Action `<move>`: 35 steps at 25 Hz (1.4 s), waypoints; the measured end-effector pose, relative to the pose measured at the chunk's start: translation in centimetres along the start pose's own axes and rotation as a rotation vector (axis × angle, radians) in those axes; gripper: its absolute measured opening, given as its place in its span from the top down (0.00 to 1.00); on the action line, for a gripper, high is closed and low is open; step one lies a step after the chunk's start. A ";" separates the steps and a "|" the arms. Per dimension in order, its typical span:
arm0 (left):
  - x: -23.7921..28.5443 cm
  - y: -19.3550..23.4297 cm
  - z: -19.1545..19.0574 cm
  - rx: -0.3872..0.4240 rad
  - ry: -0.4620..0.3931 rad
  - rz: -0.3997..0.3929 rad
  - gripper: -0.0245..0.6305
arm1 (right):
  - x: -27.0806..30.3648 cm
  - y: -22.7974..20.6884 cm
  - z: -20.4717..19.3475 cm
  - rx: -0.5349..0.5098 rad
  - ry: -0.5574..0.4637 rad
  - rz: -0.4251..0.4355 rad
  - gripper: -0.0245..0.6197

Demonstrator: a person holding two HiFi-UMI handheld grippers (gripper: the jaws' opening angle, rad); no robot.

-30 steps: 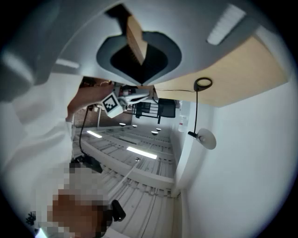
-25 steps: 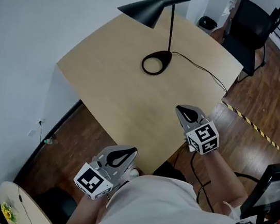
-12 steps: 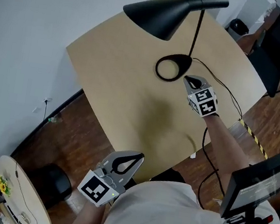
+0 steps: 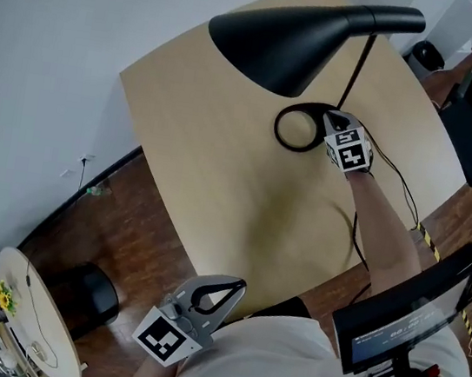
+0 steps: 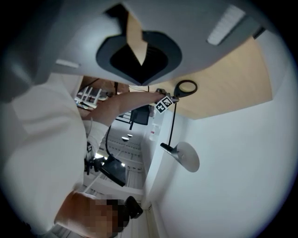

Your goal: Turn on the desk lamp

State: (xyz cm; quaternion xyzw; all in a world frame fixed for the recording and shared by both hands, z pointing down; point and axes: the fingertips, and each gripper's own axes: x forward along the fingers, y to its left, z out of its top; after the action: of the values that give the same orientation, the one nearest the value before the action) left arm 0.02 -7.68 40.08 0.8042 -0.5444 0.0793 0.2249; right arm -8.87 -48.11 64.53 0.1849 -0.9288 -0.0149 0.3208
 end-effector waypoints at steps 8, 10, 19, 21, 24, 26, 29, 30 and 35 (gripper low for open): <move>1.2 1.1 -1.3 -0.071 0.027 0.022 0.94 | 3.0 -0.1 -1.2 -0.005 0.025 -0.001 0.96; 1.2 1.0 -1.3 -0.076 0.028 0.022 0.94 | 3.1 -0.1 -1.5 0.007 0.015 -0.011 0.96; 1.0 1.1 -1.5 -0.062 0.047 0.021 0.94 | 3.1 0.3 -1.3 0.065 0.013 -0.036 0.96; 1.3 1.0 -1.4 -0.050 0.046 0.011 0.94 | 3.3 0.2 -1.6 0.056 0.016 -0.032 0.96; 1.4 0.9 -1.2 -0.036 0.044 0.003 0.94 | 2.6 0.0 -0.9 0.046 -0.001 -0.032 0.96; 1.1 1.0 -1.1 -0.037 0.039 0.006 0.94 | 1.7 -0.1 -0.4 0.040 -0.028 -0.034 0.96; 0.7 1.1 -1.3 -0.035 0.040 0.009 0.94 | 0.3 0.3 0.1 0.022 -0.059 -0.022 0.96; 0.5 1.1 -1.2 -0.028 0.039 0.005 0.94 | -0.3 0.5 0.3 0.022 -0.062 -0.020 0.96; -1.1 0.6 -0.9 0.010 0.003 -0.017 0.94 | -4.1 2.9 0.7 0.016 -0.072 -0.022 0.96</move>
State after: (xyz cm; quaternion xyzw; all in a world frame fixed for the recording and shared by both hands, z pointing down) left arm -0.85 -6.56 40.67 0.8099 -0.5366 0.0815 0.2224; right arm -7.27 -44.07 62.02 0.1971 -0.9378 -0.0176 0.2853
